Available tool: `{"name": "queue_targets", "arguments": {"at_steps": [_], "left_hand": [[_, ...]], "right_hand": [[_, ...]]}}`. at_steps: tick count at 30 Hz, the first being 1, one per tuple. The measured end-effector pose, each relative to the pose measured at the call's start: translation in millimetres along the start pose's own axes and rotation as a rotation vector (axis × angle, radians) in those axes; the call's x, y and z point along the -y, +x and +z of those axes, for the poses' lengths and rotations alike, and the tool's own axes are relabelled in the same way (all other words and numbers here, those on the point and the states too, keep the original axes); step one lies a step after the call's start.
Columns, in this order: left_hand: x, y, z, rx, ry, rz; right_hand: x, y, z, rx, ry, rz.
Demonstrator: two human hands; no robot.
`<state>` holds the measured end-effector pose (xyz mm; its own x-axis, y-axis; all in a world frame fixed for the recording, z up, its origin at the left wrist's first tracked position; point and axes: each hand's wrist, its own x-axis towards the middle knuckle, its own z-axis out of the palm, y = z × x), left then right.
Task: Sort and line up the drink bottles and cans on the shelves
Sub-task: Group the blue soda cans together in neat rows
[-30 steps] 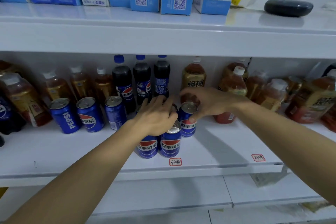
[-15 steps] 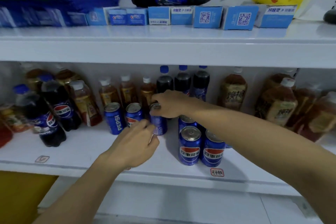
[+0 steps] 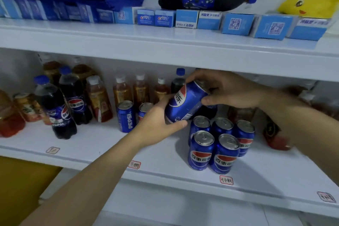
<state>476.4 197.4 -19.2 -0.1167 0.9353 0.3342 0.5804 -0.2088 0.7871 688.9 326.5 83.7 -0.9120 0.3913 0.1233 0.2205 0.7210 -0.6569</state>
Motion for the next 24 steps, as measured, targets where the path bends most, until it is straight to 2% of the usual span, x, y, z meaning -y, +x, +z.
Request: {"name": "queue_targets", "arguments": {"at_steps": [4, 7, 9, 12, 14, 17, 21, 23, 24], "left_hand": [[-24.7, 13.0, 53.1, -0.173, -0.024, 0.120], [-47.2, 22.8, 91.3, -0.177, -0.045, 0.191], [-60.5, 29.1, 105.3, -0.074, -0.068, 0.227], [-79.4, 35.4, 115.0, 0.167, -0.060, 0.249], [-86.7, 35.8, 122.7, 0.181, -0.003, 0.246], [-96.1, 33.3, 133.6, 0.203, 0.084, 0.224], [-94.0, 39.8, 121.4, 0.477, 0.466, 0.232], [-81.7, 43.1, 118.2, 0.576, 0.641, 0.127], [-76.1, 43.4, 120.8, 0.569, 0.685, 0.069]], "right_hand": [[-0.7, -41.7, -12.3, -0.086, -0.021, 0.096], [-1.5, -68.1, -12.5, -0.259, -0.054, 0.194], [-3.1, -86.3, -23.7, -0.305, -0.119, 0.182], [-5.7, -115.1, -46.7, -0.231, -0.224, 0.221], [-11.3, -129.2, -55.9, -0.194, -0.283, 0.244], [-12.1, -144.7, -59.8, -0.223, -0.265, 0.262], [-24.7, -160.8, -53.9, -0.141, -0.394, 0.274], [-37.8, -165.0, -44.1, -0.087, -0.418, 0.248], [-44.3, -165.9, -38.9, -0.061, -0.409, 0.235]]}}
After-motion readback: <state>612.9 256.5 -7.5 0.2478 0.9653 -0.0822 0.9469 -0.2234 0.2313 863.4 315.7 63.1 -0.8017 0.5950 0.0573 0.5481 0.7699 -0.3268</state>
